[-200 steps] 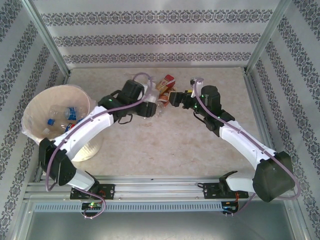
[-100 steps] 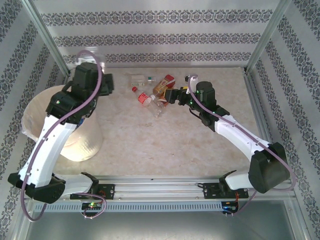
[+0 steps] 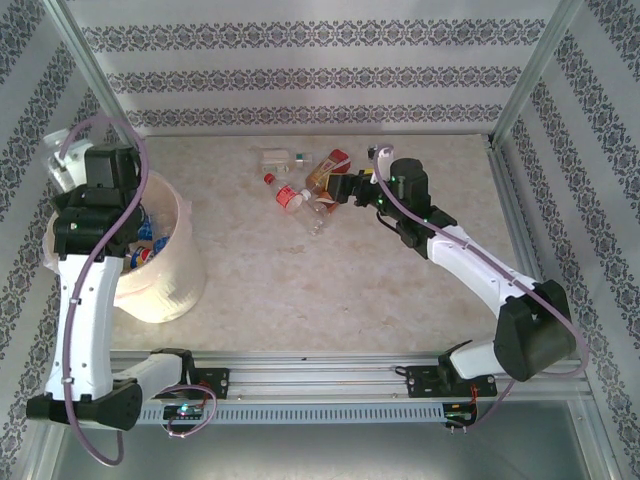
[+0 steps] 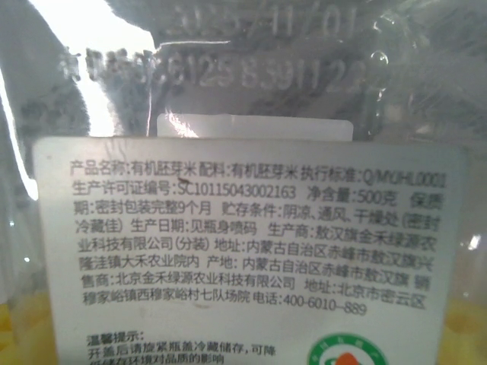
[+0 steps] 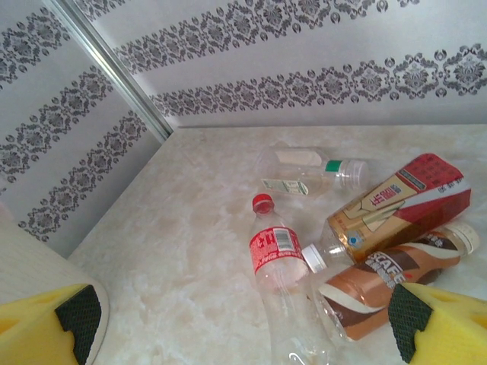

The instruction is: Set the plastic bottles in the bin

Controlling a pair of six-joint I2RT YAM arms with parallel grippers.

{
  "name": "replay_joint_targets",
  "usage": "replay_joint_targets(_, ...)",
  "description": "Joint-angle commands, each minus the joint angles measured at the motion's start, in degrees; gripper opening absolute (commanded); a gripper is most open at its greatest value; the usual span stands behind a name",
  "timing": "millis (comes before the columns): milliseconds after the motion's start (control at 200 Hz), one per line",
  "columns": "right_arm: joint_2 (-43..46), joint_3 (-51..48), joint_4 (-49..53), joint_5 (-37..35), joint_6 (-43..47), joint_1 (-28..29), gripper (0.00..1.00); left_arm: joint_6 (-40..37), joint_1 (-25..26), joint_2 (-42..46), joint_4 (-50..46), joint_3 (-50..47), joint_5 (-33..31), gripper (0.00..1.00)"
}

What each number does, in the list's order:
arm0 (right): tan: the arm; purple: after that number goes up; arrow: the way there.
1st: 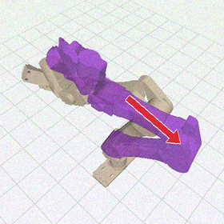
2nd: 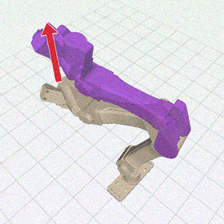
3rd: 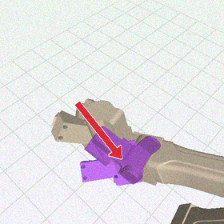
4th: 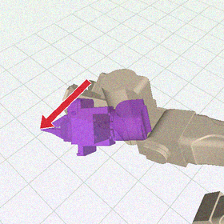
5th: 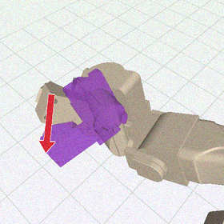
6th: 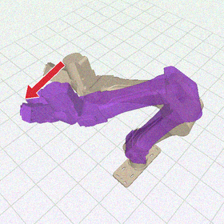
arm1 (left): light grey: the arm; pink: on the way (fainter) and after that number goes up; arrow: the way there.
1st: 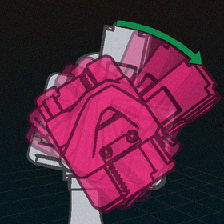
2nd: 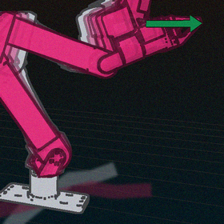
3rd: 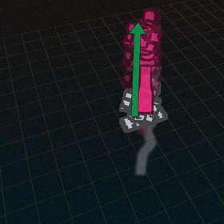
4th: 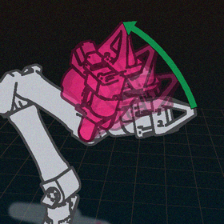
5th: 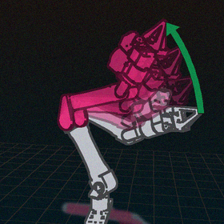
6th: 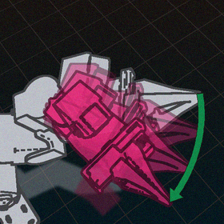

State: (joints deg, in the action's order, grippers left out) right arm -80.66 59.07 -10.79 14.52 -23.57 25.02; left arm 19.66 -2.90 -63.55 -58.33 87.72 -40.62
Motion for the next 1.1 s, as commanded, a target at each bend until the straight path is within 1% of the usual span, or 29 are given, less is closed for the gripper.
replay_joint_targets(0, -0.86, 2.92, -0.26, 1.63, 1.44, 0.12, 0.98, 3.08, -4.74, 2.23, -1.82, -3.88, 2.54, 0.55)
replay_joint_targets(50, -1.15, 3.57, -0.31, 1.87, 1.44, 0.12, 0.98, 4.96, -6.76, 2.65, -3.18, -5.47, 2.88, 0.58)
replay_joint_targets(120, -1.70, 4.28, -0.20, 2.33, 1.40, 0.12, 0.98, 8.16, -9.19, 2.94, -6.27, -6.82, 1.22, 0.63)
replay_joint_targets(200, -2.09, 4.63, -0.03, 2.53, 1.42, 0.10, 0.98, 10.16, -11.15, 3.54, -7.96, -8.33, 0.27, 0.72)
replay_joint_targets(265, -2.42, 4.74, -0.05, 2.61, 1.38, 0.07, 0.98, 11.55, -11.60, 3.72, -8.80, -8.45, 0.40, 0.82)
replay_joint_targets(310, -2.50, 4.82, -0.06, 2.61, 1.35, 0.11, 0.98, 11.80, -11.61, 3.56, -8.83, -8.24, 1.73, 0.88)
replay_joint_targets(395, -2.53, 4.83, -0.02, 2.61, 1.19, 0.12, 0.98, 11.90, -11.61, 2.94, -9.04, -6.87, 4.87, 0.93)
replay_joint_targets(515, -2.30, 4.57, -0.01, 2.40, 0.99, 0.12, 0.98, 11.90, -11.61, 2.92, -9.21, -5.42, 7.00, 1.00)
replay_joint_targets(620, -2.17, 4.47, 0.00, 2.10, 0.91, 0.12, 0.98, 11.99, -11.61, 3.69, -9.22, -4.85, 8.46, 1.00)
replay_joint_targets(804, -2.60, 4.99, -0.02, 2.24, 0.39, 0.12, 0.98, 11.45, -11.61, 4.49, -8.47, -4.19, 12.83, 1.00)
replay_joint_targets(959, -2.77, 4.78, 0.06, 2.04, 0.22, 0.21, 0.98, 11.02, -11.61, 4.32, -6.71, -4.06, 17.85, 1.00)
replay_joint_targets(1034, -3.05, 4.78, -0.02, 1.98, 0.11, 0.26, 0.98, 10.71, -11.61, 4.43, -5.17, -4.25, 22.75, 1.00)
replay_joint_targets(1094, -3.37, 4.92, -0.24, 2.12, -0.30, 0.12, 0.98, 10.41, -11.52, 4.43, -3.49, -4.07, 28.75, 1.00)
